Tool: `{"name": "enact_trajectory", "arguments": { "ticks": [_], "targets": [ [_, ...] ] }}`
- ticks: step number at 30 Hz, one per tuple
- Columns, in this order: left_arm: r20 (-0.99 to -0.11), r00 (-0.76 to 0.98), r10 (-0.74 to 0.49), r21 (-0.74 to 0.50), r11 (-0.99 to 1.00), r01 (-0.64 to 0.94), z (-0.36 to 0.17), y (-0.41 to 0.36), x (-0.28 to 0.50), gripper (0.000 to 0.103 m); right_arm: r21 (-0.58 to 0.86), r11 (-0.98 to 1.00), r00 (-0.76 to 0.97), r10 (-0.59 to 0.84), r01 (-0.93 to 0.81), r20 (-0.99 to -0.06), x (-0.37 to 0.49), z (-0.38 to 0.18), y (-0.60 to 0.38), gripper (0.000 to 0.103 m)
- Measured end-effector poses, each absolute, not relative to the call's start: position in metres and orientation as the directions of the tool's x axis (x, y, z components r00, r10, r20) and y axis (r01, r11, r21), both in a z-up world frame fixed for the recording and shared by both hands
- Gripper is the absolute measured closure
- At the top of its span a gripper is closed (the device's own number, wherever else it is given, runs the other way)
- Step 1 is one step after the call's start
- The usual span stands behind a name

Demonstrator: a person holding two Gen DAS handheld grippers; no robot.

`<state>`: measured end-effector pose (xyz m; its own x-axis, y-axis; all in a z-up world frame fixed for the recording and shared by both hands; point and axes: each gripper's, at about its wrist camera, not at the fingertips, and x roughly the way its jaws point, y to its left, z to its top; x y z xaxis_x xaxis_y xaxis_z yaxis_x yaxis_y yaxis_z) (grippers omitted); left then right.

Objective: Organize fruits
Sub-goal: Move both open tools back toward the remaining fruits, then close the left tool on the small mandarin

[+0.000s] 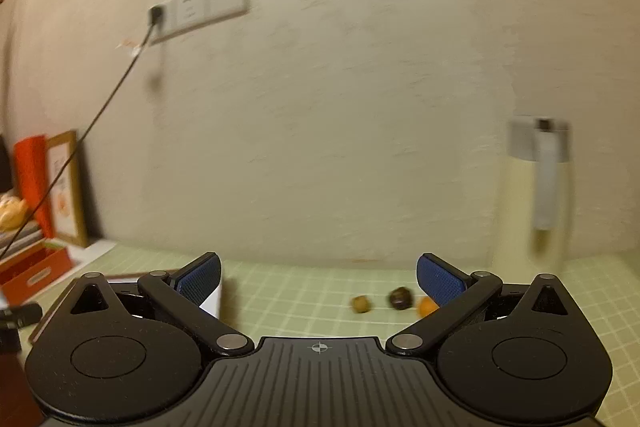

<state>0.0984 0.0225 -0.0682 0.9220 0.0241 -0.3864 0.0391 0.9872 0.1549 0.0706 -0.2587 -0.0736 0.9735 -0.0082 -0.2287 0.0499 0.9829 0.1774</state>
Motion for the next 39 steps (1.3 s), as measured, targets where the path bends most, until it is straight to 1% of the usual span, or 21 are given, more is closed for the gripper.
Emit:
{"name": "enact_trajectory", "arguments": {
  "ticks": [2, 5, 10, 13, 16, 18, 26, 33, 39],
  "targets": [
    [-0.385, 0.923, -0.017, 0.148, 0.986, 0.080, -0.072, 0.009, 0.101, 0.008, 0.188, 0.978, 0.975, -0.047, 0.089, -0.218, 0.063, -0.079, -0.273, 0.000],
    [-0.400, 0.912, -0.095, 0.136, 0.977, 0.162, -0.080, -0.015, 0.106, 0.012, 0.190, 0.972, 0.971, -0.094, 0.137, -0.220, 0.056, -0.087, -0.292, 0.000],
    [-0.423, 0.885, -0.192, 0.162, 0.946, 0.282, -0.098, -0.060, 0.110, 0.019, 0.219, 0.951, 0.953, -0.159, 0.218, -0.259, 0.047, -0.102, -0.324, 0.000],
    [-0.436, 0.867, -0.240, 0.167, 0.925, 0.340, -0.108, -0.082, 0.109, 0.021, 0.223, 0.943, 0.943, -0.184, 0.249, -0.278, 0.042, -0.108, -0.337, 0.000],
    [-0.457, 0.846, -0.274, 0.163, 0.909, 0.383, -0.119, -0.100, 0.110, 0.025, 0.209, 0.939, 0.934, -0.207, 0.273, -0.290, 0.037, -0.112, -0.344, 0.000],
    [-0.471, 0.833, -0.291, 0.157, 0.902, 0.403, -0.124, -0.111, 0.110, 0.027, 0.218, 0.937, 0.932, -0.202, 0.273, -0.300, 0.034, -0.114, -0.349, 0.000],
    [-0.512, 0.797, -0.321, 0.151, 0.879, 0.451, -0.144, -0.144, 0.112, 0.028, 0.208, 0.926, 0.919, -0.243, 0.315, -0.310, 0.026, -0.119, -0.362, 0.000],
    [-0.535, 0.774, -0.339, 0.157, 0.860, 0.486, -0.156, -0.166, 0.110, 0.028, 0.199, 0.902, 0.889, -0.302, 0.383, -0.345, 0.021, -0.125, -0.373, 0.000],
    [-0.550, 0.757, -0.352, 0.155, 0.848, 0.507, -0.163, -0.179, 0.110, 0.028, 0.171, 0.886, 0.867, -0.354, 0.431, -0.350, 0.015, -0.127, -0.379, 0.000]
  ]
}}
